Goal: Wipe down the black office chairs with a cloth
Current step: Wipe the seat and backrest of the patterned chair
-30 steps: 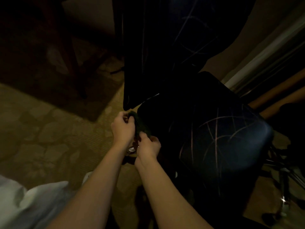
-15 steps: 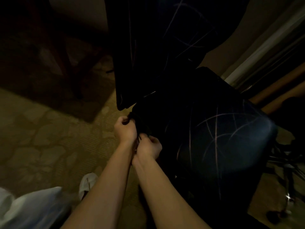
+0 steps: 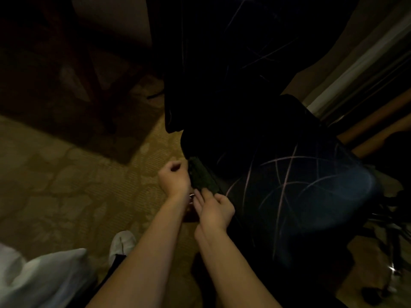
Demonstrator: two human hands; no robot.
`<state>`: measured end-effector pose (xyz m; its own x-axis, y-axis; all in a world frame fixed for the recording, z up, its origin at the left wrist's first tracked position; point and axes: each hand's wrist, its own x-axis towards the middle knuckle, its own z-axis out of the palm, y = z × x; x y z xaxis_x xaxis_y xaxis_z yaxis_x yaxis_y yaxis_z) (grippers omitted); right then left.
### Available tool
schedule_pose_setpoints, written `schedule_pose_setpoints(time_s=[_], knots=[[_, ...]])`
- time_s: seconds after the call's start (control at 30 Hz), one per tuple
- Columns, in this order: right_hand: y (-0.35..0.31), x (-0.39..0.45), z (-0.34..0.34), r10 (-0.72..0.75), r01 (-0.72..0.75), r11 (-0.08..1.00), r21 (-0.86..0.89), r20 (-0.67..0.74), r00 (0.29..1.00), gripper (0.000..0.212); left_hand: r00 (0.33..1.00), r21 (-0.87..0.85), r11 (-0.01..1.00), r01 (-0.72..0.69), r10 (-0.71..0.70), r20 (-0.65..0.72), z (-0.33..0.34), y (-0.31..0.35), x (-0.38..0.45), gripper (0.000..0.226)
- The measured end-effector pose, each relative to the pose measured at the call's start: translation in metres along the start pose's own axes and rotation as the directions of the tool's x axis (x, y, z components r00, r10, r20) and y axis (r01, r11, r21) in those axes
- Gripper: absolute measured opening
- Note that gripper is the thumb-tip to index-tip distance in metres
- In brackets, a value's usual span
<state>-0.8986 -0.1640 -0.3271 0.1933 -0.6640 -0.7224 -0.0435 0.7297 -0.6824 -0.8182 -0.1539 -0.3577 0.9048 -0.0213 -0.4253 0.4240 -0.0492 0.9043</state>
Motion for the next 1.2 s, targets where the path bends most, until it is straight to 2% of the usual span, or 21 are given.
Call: schedule_pose_setpoints(time_s=[0.13,0.27,0.37,0.47,0.57,0.63,0.77,1.0,1.1,1.2], knots=[[-0.011,0.008,0.039,-0.014,0.015,0.999,-0.046,0.024,1.0,0.01,0.999,0.081,0.997,-0.012,0.009,0.04,0.002,0.017,0.033,0.014],[-0.02,0.015,0.065,0.004,-0.002,0.998,-0.056,0.042,0.999,0.018,0.96,-0.006,0.994,0.11,-0.104,0.26,-0.009,0.007,0.048,0.015],[-0.025,0.022,0.078,0.009,-0.003,0.997,-0.08,0.074,0.997,0.021,0.939,-0.001,0.997,0.073,-0.069,0.337,-0.01,0.015,0.062,0.013],[-0.025,0.031,0.093,0.007,0.0,0.994,-0.11,0.066,0.998,0.022,0.952,0.001,0.999,-0.054,0.051,0.303,-0.004,0.041,0.086,0.007],[-0.02,0.043,0.109,-0.034,0.029,0.976,-0.217,-0.021,0.999,0.018,0.932,0.119,0.98,-0.157,0.108,0.345,0.006,0.053,0.107,0.013],[-0.02,0.045,0.119,-0.024,0.003,0.962,-0.274,-0.074,0.997,0.014,0.945,0.201,0.967,-0.156,0.087,0.315,0.013,0.055,0.113,0.009],[-0.022,0.045,0.129,0.034,-0.068,0.959,-0.276,-0.127,0.991,0.013,0.977,0.349,0.924,-0.155,0.09,0.195,0.025,0.063,0.109,0.021],[-0.018,0.035,0.109,0.013,-0.067,0.944,-0.323,-0.167,0.986,0.012,0.985,0.345,0.928,-0.137,0.089,0.149,0.022,0.055,0.077,0.028],[-0.019,0.034,0.104,-0.039,-0.013,0.935,-0.355,-0.139,0.99,0.013,0.992,0.296,0.954,-0.051,0.015,0.121,0.019,0.052,0.075,0.03],[-0.021,0.032,0.094,-0.058,0.018,0.94,-0.34,-0.108,0.992,0.012,0.99,0.314,0.947,-0.074,0.031,0.14,0.019,0.048,0.069,0.024]])
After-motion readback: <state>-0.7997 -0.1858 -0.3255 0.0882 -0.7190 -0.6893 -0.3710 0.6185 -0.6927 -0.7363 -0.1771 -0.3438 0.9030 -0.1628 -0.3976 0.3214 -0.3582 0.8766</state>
